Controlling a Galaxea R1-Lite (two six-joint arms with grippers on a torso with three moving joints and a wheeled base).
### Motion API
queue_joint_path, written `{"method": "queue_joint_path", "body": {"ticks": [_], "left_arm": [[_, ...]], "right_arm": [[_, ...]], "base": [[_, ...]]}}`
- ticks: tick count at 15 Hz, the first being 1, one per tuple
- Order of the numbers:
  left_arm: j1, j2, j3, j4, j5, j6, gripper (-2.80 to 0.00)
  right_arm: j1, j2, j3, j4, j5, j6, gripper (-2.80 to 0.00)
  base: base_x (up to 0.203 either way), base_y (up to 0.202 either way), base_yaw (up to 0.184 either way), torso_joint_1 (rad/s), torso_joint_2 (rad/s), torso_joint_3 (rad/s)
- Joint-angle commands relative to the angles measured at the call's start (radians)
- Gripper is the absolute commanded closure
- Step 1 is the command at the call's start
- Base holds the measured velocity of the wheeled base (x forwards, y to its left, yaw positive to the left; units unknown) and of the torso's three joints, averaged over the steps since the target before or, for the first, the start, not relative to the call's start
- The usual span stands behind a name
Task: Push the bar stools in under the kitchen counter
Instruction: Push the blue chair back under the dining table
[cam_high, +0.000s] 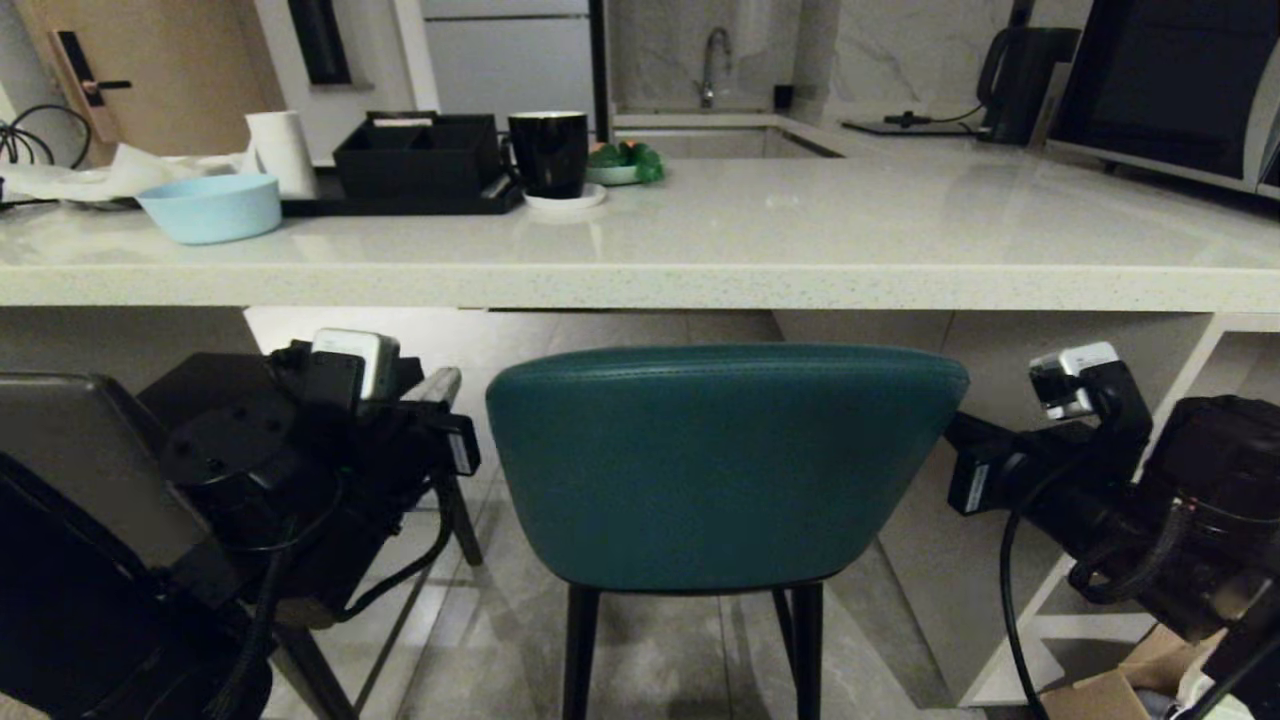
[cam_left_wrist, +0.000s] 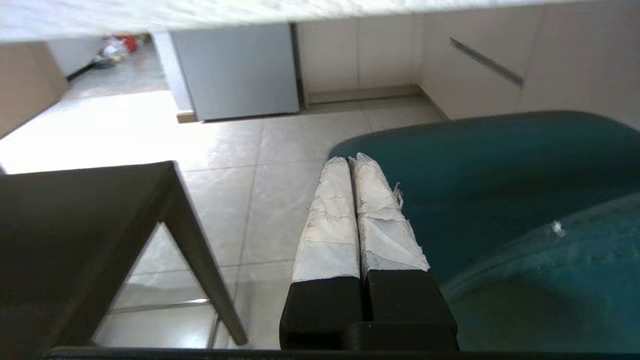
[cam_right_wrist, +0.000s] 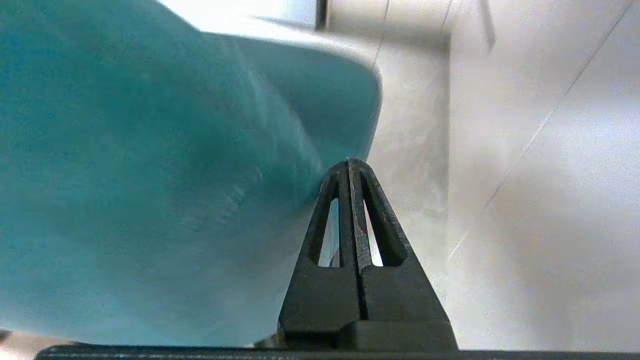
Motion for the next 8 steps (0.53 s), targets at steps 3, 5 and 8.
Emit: {"method": "queue_joint_path", "body": {"ticks": [3,5,8], "left_arm": [[0.001,-0.163,0.091,-0.001,0.016,0.003,0.0],[0.0,-0.254,0.144,-0.001,0.017,0.004,0.0],[-0.012,-0.44,0.249,0.001,0.018,0.015,0.0]], "right_arm": [[0.0,-0.185,0.028,0.029,-0.049,-0.003,0.0],[0.0,-0.277,0.059,0.073,-0.055,-0.002,0.0],[-0.003,-0.439,0.074,0.184,-0.074,-0.002,0.0]], "base": [[0.0,0.0,0.0,0.0,0.0,0.0],[0.0,0.0,0.0,0.0,0.0,0.0],[0.0,0.0,0.0,0.0,0.0,0.0]]}}
